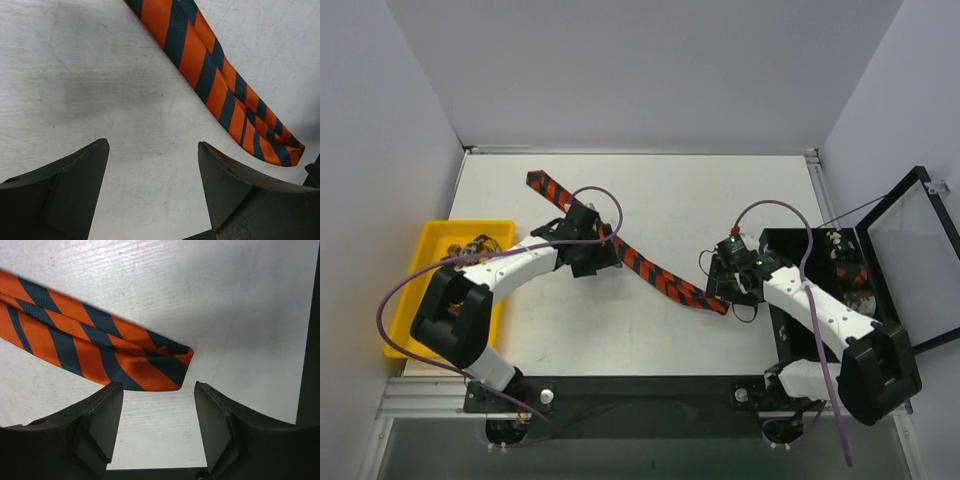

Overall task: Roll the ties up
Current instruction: Flatten the tie

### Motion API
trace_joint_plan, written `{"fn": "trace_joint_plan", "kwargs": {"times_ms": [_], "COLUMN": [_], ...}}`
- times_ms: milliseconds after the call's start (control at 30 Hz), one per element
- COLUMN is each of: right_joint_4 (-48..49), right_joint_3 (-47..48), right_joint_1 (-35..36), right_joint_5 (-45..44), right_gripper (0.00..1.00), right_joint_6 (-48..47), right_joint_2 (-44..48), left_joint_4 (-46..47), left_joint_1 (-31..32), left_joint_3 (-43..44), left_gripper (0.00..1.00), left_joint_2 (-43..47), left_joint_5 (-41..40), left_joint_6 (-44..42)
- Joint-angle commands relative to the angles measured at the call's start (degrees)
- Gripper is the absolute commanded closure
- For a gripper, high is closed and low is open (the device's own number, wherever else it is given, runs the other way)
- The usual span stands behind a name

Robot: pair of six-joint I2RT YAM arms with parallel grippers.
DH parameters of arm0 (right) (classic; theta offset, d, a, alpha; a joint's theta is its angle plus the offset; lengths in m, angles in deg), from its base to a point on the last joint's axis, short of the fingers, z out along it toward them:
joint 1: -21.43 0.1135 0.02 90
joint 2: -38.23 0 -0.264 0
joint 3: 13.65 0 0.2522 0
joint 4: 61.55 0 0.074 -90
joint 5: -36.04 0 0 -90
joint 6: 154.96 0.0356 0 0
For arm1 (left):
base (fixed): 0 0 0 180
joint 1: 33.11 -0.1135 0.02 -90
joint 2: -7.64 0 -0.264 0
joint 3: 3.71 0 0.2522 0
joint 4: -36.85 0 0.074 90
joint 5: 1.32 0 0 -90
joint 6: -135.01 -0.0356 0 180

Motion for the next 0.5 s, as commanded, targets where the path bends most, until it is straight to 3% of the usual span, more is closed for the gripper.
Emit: {"fn": "trace_joint_plan", "kwargs": {"times_ms": [0, 467], "right_joint_4": [2.43, 10.52], "right_joint_3": [-2.74, -14.86], "right_joint_1": [-0.87, -8.95], "right_joint_5": [-2.12, 3.67], "right_gripper": [0.41, 0.55], "right_joint_6": [7.29, 13.53], "right_joint_2": [4.35, 9.89], "left_joint_4": [5.97, 21.44], "left_joint_1": [1.53, 11.01], "left_joint_3": [2.08, -5.48], "left_gripper": [0.17, 0.22], "left_joint_2": [-1.95, -3.89], "left_joint_5": [2.44, 3.41], "left_joint_6": [5.13, 19.90]}}
